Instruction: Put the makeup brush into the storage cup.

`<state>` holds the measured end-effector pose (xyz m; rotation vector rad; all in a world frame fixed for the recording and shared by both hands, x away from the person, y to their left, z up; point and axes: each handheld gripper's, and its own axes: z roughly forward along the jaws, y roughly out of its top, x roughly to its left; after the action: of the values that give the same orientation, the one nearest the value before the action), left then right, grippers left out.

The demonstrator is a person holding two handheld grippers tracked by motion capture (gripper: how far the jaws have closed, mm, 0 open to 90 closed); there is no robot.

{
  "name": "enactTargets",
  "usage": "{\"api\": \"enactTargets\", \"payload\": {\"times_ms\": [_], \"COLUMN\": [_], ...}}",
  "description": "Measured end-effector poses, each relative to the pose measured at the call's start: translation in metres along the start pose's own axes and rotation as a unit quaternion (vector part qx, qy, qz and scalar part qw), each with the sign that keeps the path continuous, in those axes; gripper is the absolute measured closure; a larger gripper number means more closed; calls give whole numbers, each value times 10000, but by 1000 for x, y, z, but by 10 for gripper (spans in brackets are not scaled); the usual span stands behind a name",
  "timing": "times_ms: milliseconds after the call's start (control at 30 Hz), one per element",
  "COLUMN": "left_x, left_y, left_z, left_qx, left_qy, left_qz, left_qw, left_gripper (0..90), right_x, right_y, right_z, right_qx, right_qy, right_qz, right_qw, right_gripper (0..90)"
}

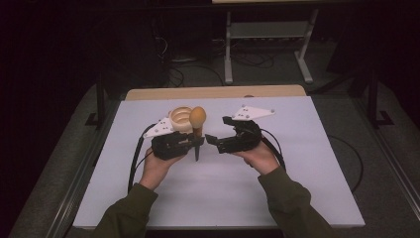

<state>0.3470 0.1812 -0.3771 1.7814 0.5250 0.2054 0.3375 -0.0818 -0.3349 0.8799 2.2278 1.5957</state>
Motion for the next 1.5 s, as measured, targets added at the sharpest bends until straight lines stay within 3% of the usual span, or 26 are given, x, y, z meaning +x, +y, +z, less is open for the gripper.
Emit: {"api": "enactTargets", "payload": {"times_ms": [233,700,1133,1500], "left_x": [2,3,5,16], "left_y": [1,2,5,18], "left_z": [-4,-5,-7,-16], "left_qx": [40,2,26,57], "left_qy": [9,-40,11,127], "left_qz": [-2,5,7,83], "left_qw": [10000,10000,10000,9999], "left_gripper": [737,737,738,737], "right_x": [-11,-24,-29,-33], "right_y": [-12,-52,-90,-116], "right_z": [-18,-51,-90,-114], "right_qx": [92,323,252,292], "right_qy": [-226,-573,-797,-1008], "right_qz": [-5,-15,37,162], "right_qw": [9997,9978,9965,9943], "right_gripper": [55,40,24,25]}}
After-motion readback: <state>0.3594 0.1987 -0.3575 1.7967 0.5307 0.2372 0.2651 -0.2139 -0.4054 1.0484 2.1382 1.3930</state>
